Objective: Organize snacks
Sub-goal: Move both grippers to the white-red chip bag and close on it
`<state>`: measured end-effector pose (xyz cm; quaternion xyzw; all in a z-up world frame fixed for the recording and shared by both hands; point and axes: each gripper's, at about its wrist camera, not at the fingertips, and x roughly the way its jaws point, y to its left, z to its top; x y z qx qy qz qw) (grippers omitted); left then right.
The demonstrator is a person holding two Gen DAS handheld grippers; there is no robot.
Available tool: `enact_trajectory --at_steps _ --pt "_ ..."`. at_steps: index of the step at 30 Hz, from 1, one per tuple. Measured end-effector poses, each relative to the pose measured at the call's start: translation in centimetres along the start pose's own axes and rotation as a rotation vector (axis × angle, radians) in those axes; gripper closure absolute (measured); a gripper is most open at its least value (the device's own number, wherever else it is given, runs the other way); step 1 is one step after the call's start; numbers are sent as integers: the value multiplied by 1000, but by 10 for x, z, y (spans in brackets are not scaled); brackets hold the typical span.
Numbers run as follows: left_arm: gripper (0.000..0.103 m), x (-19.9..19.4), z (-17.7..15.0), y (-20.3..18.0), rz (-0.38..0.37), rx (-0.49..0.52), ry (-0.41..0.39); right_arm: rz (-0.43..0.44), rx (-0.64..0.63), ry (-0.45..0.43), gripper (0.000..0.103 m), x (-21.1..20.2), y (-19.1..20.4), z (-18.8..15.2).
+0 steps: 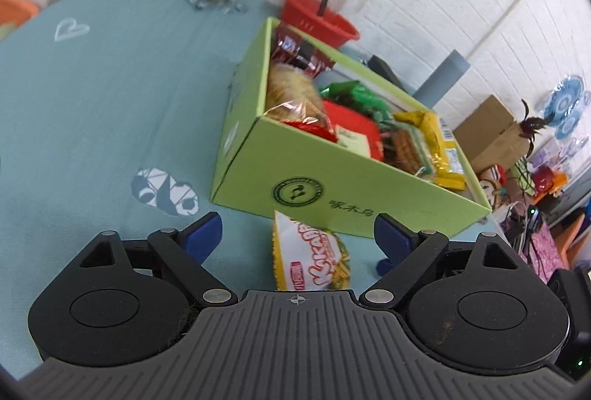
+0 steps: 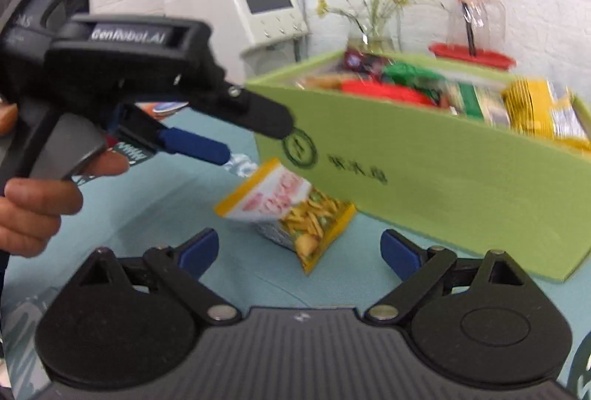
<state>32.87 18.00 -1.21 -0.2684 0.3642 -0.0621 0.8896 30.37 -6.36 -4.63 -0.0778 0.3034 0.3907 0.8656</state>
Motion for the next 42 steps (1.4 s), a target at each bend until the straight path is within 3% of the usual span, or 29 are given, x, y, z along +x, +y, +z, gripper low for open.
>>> enact_trajectory --at_steps 2,5,12,17,24,31,39,42 --pt "25 10 -2 5 -23 -38 31 -45 -32 6 10 -4 1 -4" --pt "26 17 -9 3 -66 -65 61 -46 -16 26 10 -4 -6 -3" --pt "25 -13 -33 -24 -147 -30 1 -49 -63 50 10 -3 -5 -6" --pt "23 -26 -50 -51 -208 10 30 -45 -96 58 9 -1 -5 -8" --pt "23 -27 -72 -74 -121 114 69 35 -38 37 9 -35 -10 -28" --pt "23 -35 -75 -68 -90 106 67 43 132 8 9 -53 -23 -37" --pt "16 -48 -52 -51 -95 102 -2 46 66 3 10 -48 6 -19" --pt "16 -31 -35 -43 -79 113 24 36 61 13 10 -40 13 -13"
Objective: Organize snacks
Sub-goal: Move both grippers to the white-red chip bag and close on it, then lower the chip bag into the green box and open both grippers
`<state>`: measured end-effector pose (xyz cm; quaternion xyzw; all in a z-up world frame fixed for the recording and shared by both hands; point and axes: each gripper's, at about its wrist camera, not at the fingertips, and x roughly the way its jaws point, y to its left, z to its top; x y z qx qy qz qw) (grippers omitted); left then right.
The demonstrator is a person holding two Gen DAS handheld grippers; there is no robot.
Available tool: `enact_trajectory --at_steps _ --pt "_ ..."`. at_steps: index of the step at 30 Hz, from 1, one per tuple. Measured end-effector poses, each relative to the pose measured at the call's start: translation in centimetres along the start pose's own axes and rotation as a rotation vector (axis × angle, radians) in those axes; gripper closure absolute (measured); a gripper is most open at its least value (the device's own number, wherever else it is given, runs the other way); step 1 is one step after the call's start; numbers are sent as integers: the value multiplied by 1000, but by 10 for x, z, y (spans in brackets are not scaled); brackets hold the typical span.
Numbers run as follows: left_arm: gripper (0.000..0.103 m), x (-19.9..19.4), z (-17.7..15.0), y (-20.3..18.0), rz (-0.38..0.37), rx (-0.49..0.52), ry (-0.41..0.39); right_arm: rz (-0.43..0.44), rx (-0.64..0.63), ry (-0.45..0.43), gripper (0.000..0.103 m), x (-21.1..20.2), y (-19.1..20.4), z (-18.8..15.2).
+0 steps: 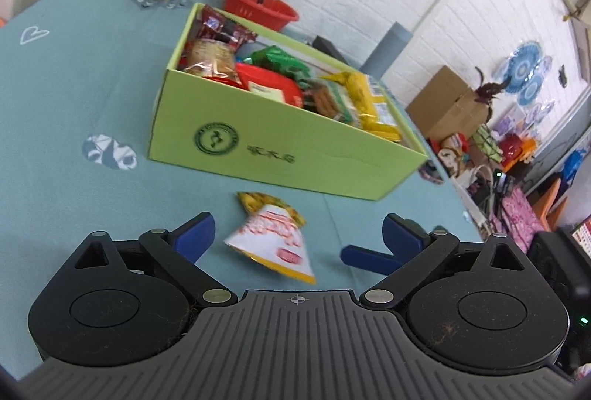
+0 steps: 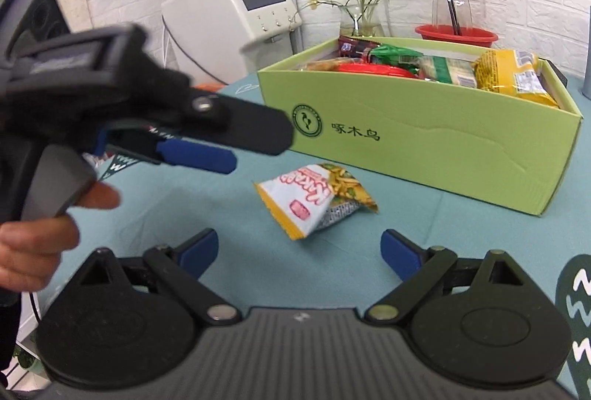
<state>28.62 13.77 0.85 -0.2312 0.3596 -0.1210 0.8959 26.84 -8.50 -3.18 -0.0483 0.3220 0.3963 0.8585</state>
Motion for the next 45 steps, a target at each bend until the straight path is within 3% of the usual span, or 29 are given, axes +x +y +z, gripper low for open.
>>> enact_trajectory --at_steps 5,8,11,17,19,21,23,26,27,28,30,36,39,45 --pt "24 31 14 13 -35 -23 73 -17 24 22 10 17 1 7" --pt "36 43 20 13 -33 -7 90 -15 28 42 10 29 0 10" --pt "47 49 18 13 -81 -20 131 -7 19 56 10 41 2 15" --pt "41 29 2 6 -156 -9 135 17 2 58 10 41 2 15" --pt "30 24 5 5 -133 12 102 -12 -9 48 10 37 2 14" --pt "30 29 9 7 -69 12 96 -37 -14 40 10 38 1 15" --pt "34 35 8 9 -52 4 120 -54 -19 41 10 42 -1 15" --pt "56 41 -4 7 -68 16 148 -58 -35 37 10 48 -1 14" --pt "80 43 -7 5 -67 23 159 -54 -44 35 18 50 0 13" --pt "87 45 -11 4 -55 32 155 -56 -69 25 27 48 3 11" --pt "89 40 -14 2 -52 32 138 -71 -111 33 35 45 11 10" --pt "90 8 -2 -14 -100 34 60 -61 -92 -46 37 14 13 15" --pt "84 -2 20 -28 -114 63 6 -73 -136 -108 34 0 21 31" --pt "83 15 88 -42 -89 102 -59 -111 -211 -183 32 8 3 91"
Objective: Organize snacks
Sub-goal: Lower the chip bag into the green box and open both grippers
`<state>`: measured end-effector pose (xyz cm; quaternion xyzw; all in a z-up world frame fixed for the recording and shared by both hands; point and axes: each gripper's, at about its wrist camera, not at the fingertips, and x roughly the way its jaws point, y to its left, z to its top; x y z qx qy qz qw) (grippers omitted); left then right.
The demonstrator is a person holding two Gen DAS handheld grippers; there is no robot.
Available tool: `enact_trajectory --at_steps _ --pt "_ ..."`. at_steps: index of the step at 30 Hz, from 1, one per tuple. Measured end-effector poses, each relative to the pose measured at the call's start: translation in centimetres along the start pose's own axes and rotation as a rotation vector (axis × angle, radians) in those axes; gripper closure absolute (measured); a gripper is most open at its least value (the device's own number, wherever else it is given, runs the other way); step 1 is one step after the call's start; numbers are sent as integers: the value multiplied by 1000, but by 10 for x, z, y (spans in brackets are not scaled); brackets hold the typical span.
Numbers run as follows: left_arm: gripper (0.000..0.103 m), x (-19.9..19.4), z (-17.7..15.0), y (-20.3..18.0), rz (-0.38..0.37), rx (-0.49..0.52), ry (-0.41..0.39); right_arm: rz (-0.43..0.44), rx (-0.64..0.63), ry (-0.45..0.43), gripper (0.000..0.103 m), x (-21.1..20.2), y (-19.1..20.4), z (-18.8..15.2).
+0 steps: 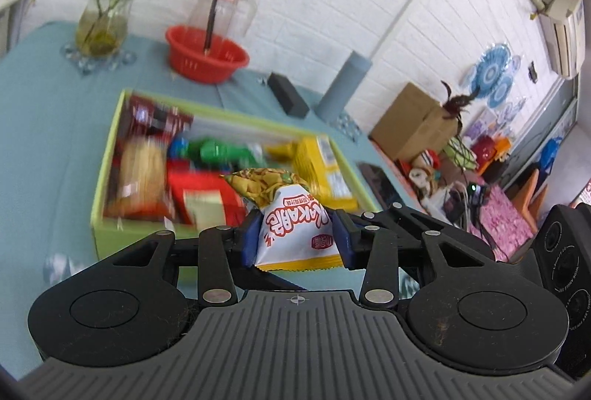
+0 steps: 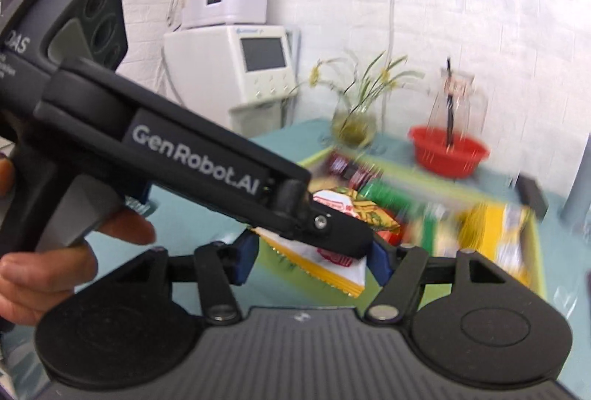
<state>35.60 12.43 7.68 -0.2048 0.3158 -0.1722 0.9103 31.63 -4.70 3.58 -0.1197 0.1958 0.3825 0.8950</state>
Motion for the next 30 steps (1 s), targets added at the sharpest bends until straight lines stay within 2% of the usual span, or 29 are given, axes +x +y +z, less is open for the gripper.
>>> enact_trajectory --at_steps 7,14,15,16,18,21,26,30 --pt "83 59 55 32 32 -56 3 -18 23 21 29 70 -49 37" --pt "81 90 58 58 51 -82 15 -11 65 61 25 115 -64 30" --pt "74 90 57 60 39 -86 4 -2 61 67 24 117 -64 29" --pt "60 88 56 61 26 -95 -9 3 60 68 24 116 -63 28" --pt "48 86 60 58 28 -82 -4 18 60 74 19 123 -65 29" --pt "30 65 63 52 44 -51 -80 24 56 60 9 121 -64 30" --pt "23 20 73 54 24 -68 -208 28 44 39 9 108 -62 37" --pt "20 0 76 53 32 -69 -264 0 14 -12 7 89 -60 47"
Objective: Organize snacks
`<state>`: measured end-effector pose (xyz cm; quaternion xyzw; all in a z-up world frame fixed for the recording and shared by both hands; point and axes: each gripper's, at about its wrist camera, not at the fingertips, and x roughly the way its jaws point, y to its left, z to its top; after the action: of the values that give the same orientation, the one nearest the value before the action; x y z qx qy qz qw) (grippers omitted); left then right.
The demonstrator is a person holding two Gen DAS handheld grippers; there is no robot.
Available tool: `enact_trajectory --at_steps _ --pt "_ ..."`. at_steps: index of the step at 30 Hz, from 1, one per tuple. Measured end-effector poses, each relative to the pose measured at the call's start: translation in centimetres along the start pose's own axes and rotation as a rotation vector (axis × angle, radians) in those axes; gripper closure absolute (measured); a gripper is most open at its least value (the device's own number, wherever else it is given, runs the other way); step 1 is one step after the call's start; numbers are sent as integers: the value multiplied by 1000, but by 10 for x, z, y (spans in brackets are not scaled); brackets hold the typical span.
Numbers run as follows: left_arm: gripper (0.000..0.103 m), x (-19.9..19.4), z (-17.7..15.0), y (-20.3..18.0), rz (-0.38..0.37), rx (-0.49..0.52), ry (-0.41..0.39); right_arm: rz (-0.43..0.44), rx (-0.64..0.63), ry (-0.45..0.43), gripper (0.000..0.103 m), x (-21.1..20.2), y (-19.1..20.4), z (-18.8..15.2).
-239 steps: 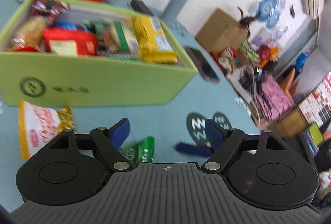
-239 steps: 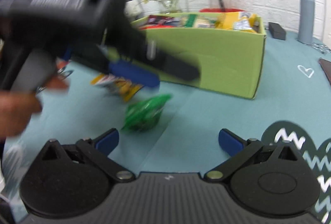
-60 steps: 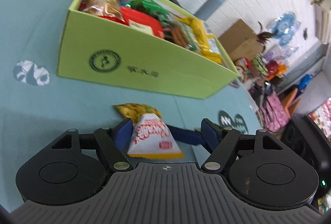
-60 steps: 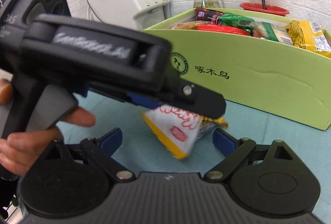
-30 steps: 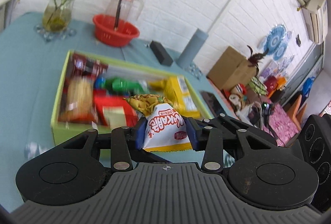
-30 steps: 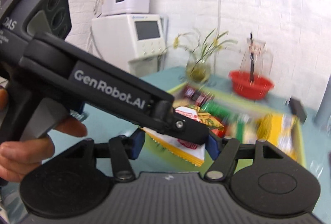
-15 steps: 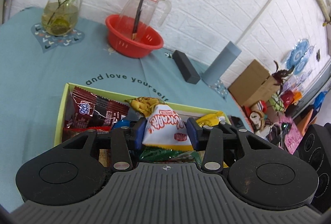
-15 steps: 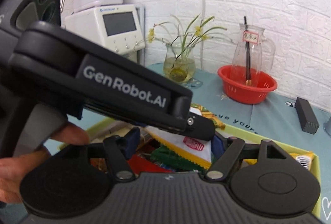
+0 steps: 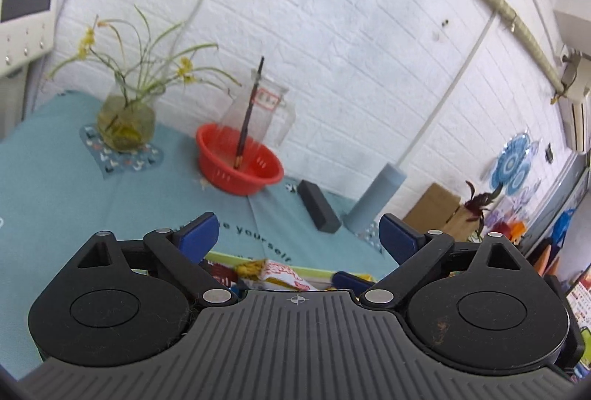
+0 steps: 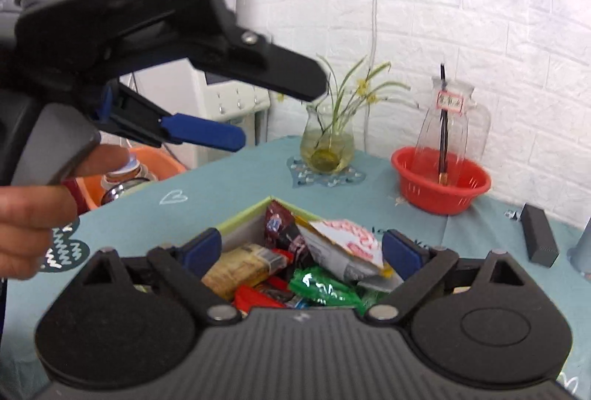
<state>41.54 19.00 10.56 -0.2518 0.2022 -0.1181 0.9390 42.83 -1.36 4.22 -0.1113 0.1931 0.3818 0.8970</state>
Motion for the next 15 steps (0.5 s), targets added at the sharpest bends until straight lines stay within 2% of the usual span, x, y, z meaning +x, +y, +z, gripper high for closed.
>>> enact_trajectory --at_steps 2,5,7,9,12,15 --pt "20 -5 1 -3 2 -3 -1 -27 -3 -26 2 -9 2 2" --pt "20 -17 -3 -16 -19 22 -7 -59 9 -45 2 -24 6 -1" --pt "16 -28 -11 -28 -17 54 -15 -65 26 -36 1 -37 9 -8" --pt "16 -39 -22 -40 0 83 -8 -83 30 -11 1 -54 13 -17" --pt "15 -63 -42 -57 26 111 0 -152 63 -8 1 -85 23 -32" --pt "11 -95 -73 -72 99 118 -45 -213 159 -23 1 -117 31 -54"
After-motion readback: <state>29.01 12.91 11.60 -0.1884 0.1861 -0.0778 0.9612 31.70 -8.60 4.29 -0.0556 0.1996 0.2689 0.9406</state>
